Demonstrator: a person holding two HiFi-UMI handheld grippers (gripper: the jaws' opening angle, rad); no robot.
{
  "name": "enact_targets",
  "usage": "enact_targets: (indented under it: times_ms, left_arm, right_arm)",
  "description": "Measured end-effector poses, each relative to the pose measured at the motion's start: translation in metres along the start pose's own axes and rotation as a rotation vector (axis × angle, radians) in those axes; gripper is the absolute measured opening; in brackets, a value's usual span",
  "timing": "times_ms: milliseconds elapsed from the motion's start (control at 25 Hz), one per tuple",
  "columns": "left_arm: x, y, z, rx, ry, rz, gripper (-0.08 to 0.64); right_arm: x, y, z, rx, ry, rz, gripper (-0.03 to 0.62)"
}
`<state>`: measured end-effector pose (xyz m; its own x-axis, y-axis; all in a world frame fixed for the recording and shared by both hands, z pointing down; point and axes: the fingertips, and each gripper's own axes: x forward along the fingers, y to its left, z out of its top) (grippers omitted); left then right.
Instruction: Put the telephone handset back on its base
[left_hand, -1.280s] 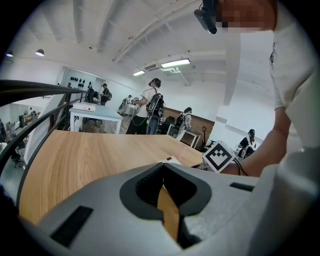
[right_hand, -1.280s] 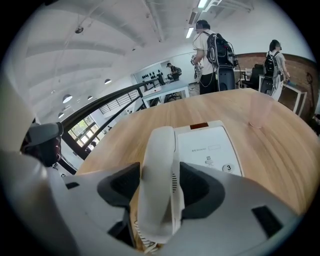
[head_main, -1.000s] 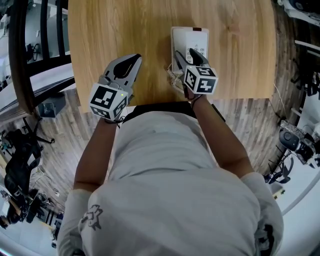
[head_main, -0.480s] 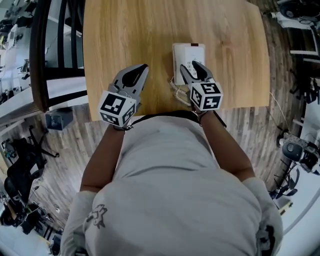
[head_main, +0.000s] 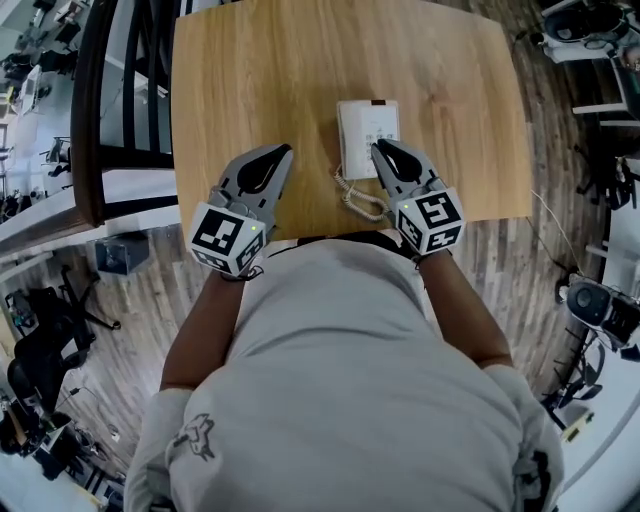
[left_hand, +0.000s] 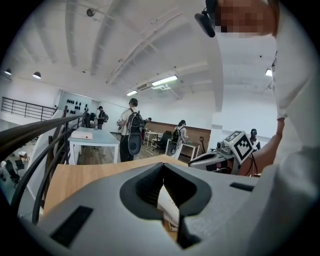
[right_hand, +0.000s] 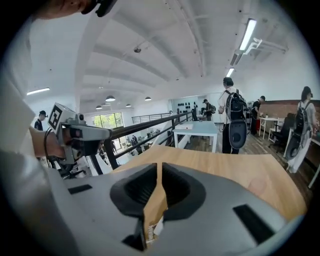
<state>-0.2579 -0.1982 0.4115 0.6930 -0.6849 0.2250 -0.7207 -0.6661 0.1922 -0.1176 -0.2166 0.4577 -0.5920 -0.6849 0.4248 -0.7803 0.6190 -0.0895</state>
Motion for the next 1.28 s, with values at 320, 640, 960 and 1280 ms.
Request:
enact_targets:
  times_ms: [320, 640, 960, 1280]
  left_arm:
    - [0.004, -0.039, 0.004, 0.003, -0.006, 0.04, 0.006]
    - [0.024, -0.12, 0.011, 0.027, -0.022, 0.072, 0.006]
    - [0.029, -0.196, 0.0, 0.032, -0.038, 0.152, 0.006]
    - [0.021, -0.249, -0.006, 0.044, -0.024, 0.197, 0.006]
  right_arm:
    - [-0.055, -0.005, 0.025, -0.055, -0.093, 0.139, 0.005]
    - [-0.134, -0.035, 0.009, -0.071, -0.116, 0.22, 0.005]
    - [-0.209, -0.056, -0.028, -0.069, -0.121, 0.29, 0.005]
    - [-0.254, -0.063, -0.037, -0.061, -0.153, 0.329, 0.005]
